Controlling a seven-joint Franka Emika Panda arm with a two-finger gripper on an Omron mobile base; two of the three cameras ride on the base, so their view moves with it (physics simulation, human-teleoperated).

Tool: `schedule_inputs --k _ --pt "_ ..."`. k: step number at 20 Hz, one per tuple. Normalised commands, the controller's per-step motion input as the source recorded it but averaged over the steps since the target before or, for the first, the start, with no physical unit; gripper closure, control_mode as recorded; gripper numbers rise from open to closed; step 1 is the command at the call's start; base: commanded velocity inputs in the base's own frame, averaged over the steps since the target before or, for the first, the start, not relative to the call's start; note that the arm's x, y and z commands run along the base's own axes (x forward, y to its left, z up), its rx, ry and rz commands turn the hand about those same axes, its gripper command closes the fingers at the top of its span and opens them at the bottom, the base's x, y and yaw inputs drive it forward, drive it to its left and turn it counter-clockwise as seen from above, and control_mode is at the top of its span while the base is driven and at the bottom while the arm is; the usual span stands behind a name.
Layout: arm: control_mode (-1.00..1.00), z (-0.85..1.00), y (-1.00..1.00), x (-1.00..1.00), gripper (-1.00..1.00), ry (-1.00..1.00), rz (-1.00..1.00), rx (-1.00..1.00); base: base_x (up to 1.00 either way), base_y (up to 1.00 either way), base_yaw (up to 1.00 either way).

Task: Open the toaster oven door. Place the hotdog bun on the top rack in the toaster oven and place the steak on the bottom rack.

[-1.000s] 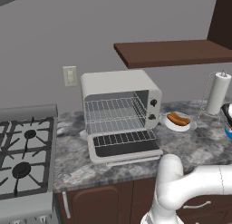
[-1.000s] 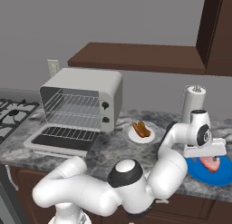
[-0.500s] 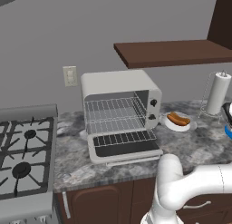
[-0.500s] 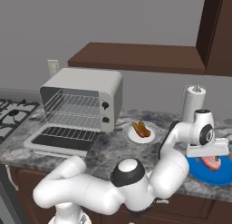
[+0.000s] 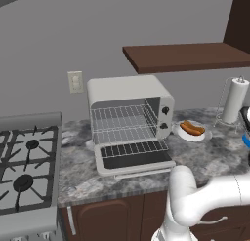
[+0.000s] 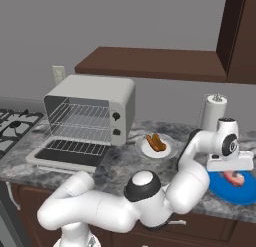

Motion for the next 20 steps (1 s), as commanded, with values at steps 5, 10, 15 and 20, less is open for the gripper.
schedule_inputs --k 5,10,15,20 --pt "-1.0 0.25 0.09 -0.13 1.0 0.01 0.07 0.05 0.0 0.0 0.0" --pt "-1.0 0.3 0.23 -0.33 1.0 0.0 0.09 0.09 0.0 0.0 0.0" --pt "-1.0 0.25 0.57 -0.33 1.0 0.0 0.16 0.02 0.0 0.0 0.0" --pt "-1.0 0.22 0.71 -0.29 1.0 -0.03 0.24 0.0 0.0 0.0 0.0"
